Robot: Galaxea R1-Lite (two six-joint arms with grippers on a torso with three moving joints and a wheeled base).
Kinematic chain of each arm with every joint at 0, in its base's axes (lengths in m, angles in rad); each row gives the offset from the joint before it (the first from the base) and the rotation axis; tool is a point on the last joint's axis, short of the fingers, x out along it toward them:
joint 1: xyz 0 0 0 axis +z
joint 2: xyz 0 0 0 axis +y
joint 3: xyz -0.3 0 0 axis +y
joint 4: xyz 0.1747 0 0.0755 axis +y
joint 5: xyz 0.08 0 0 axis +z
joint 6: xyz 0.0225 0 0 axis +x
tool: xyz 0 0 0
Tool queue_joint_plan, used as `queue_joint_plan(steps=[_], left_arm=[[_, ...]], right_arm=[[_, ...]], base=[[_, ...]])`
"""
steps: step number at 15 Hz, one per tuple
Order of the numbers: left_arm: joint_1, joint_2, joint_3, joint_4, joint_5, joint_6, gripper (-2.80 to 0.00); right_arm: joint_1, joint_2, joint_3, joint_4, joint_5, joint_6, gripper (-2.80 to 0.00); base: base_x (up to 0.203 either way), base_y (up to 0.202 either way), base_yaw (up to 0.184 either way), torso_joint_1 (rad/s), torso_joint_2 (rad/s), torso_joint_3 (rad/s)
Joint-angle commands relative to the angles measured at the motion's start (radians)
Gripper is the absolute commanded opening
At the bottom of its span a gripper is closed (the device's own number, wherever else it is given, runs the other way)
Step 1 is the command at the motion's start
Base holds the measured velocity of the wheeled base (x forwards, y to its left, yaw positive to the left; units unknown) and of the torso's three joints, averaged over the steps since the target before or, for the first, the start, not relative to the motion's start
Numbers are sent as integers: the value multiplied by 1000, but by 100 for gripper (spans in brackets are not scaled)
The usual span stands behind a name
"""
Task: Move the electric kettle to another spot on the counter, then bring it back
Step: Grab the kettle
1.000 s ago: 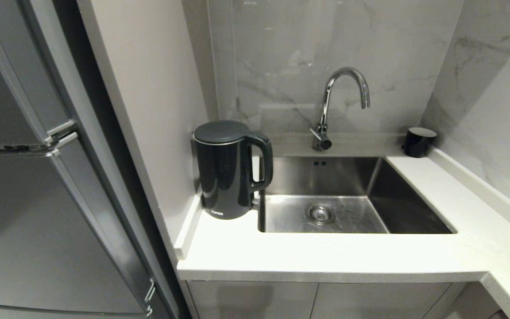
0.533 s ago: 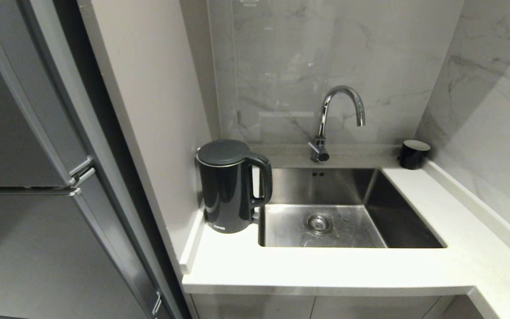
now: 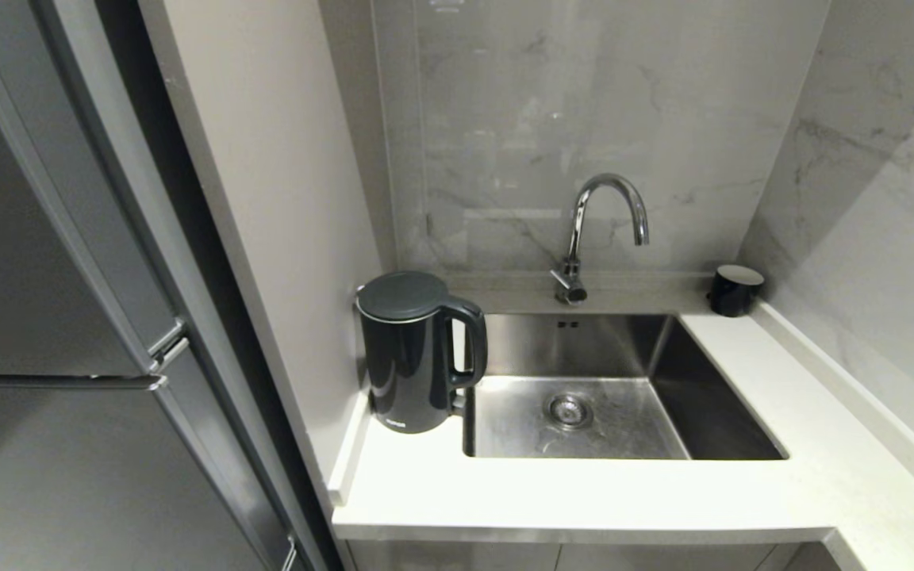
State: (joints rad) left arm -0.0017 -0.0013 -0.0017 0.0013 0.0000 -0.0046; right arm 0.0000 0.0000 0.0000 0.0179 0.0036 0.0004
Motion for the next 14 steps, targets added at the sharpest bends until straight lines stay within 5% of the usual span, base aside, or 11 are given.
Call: queue_joint_plan(steps=[1, 14], left_arm=[[0, 1, 0, 0, 0, 0, -280], [0, 1, 0, 0, 0, 0, -280]], right_arm=[[0, 1, 0, 1, 1, 0, -280], [0, 0, 0, 0, 1, 0, -280]], base=[[0, 0, 0, 134, -342, -193], [0, 0, 0, 116, -266, -148]])
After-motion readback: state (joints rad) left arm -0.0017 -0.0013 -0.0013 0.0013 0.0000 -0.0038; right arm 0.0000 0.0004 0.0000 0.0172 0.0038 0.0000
